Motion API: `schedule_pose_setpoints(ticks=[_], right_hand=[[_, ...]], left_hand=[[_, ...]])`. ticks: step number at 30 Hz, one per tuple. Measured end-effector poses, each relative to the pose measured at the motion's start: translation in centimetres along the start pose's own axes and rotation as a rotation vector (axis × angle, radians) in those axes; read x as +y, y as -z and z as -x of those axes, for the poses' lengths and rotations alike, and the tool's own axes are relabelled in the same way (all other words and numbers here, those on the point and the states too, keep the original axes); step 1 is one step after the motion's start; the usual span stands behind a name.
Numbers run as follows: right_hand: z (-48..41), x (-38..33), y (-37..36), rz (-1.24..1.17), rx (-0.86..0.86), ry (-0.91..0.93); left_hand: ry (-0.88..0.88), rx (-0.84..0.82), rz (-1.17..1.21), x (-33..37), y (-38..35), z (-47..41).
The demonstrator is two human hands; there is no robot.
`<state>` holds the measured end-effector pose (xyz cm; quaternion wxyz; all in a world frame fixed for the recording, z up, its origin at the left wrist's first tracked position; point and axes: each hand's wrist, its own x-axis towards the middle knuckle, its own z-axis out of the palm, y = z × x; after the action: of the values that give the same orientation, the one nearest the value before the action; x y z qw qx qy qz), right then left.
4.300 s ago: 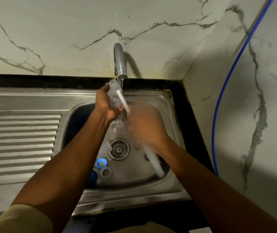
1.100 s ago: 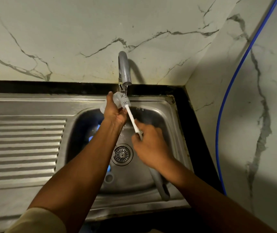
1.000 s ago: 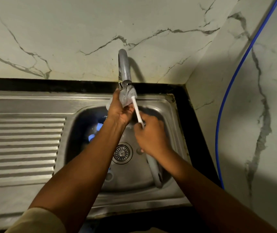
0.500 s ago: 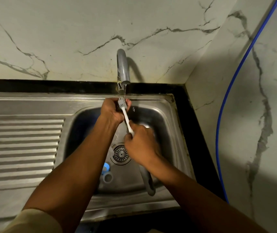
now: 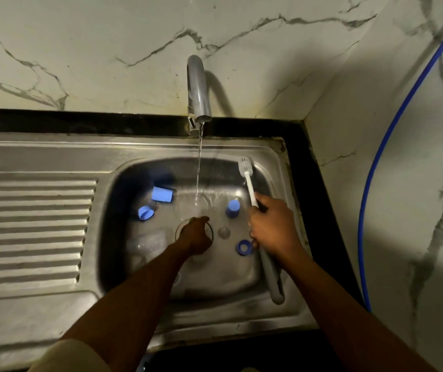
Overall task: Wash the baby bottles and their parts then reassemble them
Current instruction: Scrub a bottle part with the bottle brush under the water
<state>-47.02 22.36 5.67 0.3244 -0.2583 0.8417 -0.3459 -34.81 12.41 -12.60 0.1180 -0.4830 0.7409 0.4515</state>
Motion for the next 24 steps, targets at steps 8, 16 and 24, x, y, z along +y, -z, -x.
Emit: schedule_pose_setpoints(ticks=[8, 16, 24], right_hand=[[0.2, 1.8, -0.7, -0.072, -0.124, 0.016], [2.1, 2.2, -3.7, 0.029, -0.248, 0.104], [0.2, -2.7, -4.4, 0.128, -0.088, 0.245]], left_hand=[[0.122, 0.156, 0.031, -1.3, -4.1, -1.6], [0.256, 0.088, 1.846, 3.1, 7.3, -2.8], [0.013, 0.029, 2.149, 8.3, 10.5, -1.0]])
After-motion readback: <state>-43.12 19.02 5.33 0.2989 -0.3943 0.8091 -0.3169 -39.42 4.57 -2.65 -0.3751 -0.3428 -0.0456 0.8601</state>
